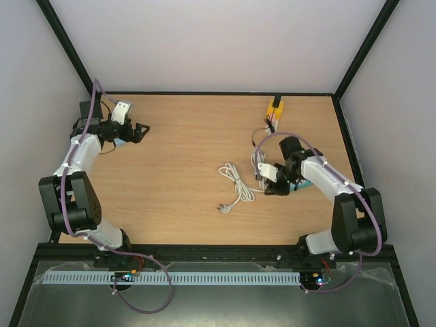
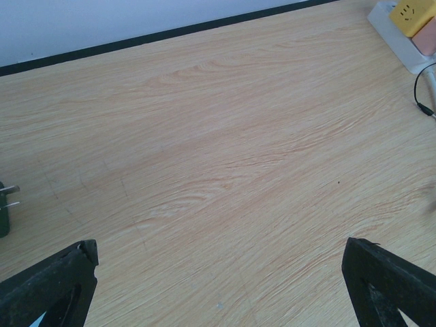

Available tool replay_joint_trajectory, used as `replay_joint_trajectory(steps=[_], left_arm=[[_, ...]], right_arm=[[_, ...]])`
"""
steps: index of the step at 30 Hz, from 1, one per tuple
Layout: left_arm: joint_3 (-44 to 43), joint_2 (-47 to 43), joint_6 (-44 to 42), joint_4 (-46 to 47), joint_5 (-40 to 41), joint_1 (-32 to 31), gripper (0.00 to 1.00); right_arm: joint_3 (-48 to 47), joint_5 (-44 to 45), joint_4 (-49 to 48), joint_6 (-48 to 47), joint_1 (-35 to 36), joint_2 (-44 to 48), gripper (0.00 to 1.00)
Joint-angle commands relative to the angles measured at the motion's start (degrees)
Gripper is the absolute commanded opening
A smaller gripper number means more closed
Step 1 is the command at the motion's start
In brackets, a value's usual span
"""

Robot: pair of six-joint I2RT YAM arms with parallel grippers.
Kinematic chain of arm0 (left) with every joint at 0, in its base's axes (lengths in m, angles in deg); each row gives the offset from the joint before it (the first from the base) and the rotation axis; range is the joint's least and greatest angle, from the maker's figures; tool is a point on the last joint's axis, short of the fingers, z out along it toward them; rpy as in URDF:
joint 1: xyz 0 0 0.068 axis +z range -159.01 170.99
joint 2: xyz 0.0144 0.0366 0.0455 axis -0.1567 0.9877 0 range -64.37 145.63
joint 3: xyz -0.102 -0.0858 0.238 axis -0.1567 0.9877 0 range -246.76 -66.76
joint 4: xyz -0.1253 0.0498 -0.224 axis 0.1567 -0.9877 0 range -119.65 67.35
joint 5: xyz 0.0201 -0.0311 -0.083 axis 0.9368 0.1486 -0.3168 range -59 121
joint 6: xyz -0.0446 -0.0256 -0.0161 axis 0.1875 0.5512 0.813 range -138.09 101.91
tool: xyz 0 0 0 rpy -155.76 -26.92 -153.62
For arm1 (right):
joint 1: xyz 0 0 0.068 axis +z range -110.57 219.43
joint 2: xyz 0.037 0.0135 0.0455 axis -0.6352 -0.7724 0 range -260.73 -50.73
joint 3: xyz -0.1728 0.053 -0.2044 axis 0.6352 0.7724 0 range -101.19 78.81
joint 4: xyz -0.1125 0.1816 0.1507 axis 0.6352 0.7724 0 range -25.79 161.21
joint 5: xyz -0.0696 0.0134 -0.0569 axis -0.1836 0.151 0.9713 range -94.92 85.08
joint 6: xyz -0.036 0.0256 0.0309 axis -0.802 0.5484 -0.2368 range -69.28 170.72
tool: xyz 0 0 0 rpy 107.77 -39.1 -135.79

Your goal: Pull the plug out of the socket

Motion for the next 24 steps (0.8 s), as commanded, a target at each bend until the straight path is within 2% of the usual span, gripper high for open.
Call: replay_joint_trajectory(steps=[1, 5, 10, 24], left_arm=[[-1.1, -1.5, -0.9, -0.8, 0.5, -1.0, 1.00], [-0.2, -2.5, -1.4, -0.7, 1.3, -1.7, 1.00], [0.8, -3.5, -1.3, -0.8, 2.1, -2.4, 1.00], [1.4, -4.0, 3.7, 2.2, 2.3, -4.4, 1.00]], right_arm=[[-4.5, -4.4, -6.3, 13.4, -0.1, -0.2, 0.44], [-5.5, 0.2, -12.2, 20.3, 0.0, -3.8, 0.44], [-5.8, 3.9, -14.3, 22.8, -0.1, -8.0, 0.42], [-13.5, -9.6, -20.2, 33.7, 0.4, -22.9, 0.41]])
